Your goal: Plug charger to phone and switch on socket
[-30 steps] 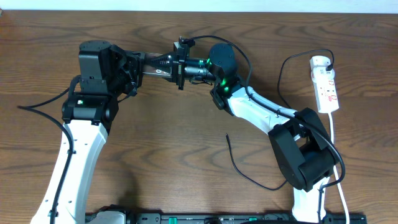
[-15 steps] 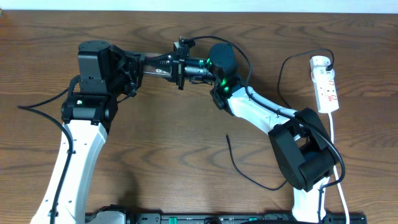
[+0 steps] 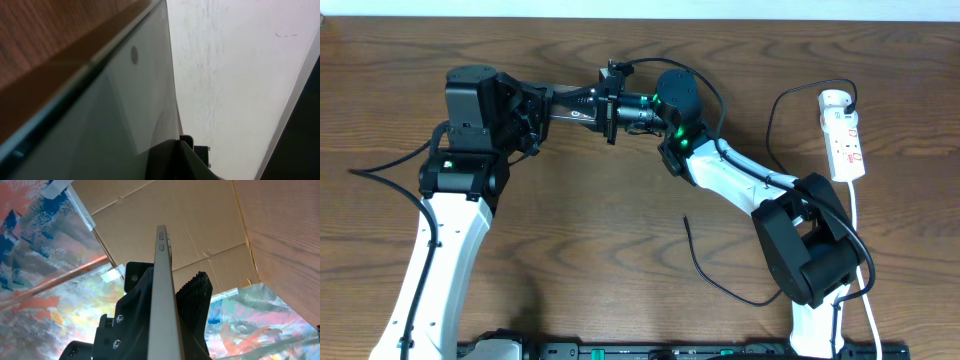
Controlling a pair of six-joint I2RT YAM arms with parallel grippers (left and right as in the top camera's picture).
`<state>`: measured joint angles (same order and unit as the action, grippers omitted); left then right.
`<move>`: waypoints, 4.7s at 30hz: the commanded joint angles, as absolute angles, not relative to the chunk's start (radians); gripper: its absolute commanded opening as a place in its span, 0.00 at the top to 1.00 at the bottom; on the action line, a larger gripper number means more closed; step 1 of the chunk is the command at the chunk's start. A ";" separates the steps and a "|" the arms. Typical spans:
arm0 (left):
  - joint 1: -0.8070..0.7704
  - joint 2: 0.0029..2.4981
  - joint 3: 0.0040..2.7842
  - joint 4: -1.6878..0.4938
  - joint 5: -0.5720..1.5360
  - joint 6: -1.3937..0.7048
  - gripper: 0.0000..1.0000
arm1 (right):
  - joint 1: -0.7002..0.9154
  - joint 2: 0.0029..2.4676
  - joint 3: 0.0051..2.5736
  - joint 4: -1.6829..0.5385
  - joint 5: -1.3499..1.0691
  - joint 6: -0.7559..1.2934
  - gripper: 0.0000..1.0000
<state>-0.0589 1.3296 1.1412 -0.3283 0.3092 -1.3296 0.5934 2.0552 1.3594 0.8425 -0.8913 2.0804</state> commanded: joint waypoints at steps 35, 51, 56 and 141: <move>-0.031 1.334 1.149 -0.308 0.295 -1.431 0.59 | 0.590 2.045 1.372 0.857 -0.960 2.049 0.99; -0.031 1.334 1.149 -0.308 0.303 -1.431 0.85 | 0.590 2.045 1.372 0.857 -0.960 2.049 0.99; -0.031 1.334 1.149 -0.308 0.303 -1.430 0.93 | 0.591 2.045 1.372 0.857 -0.960 2.049 0.99; 0.266 1.334 1.149 -0.095 0.958 -1.304 0.93 | 0.293 2.045 1.372 0.878 -1.240 1.607 0.01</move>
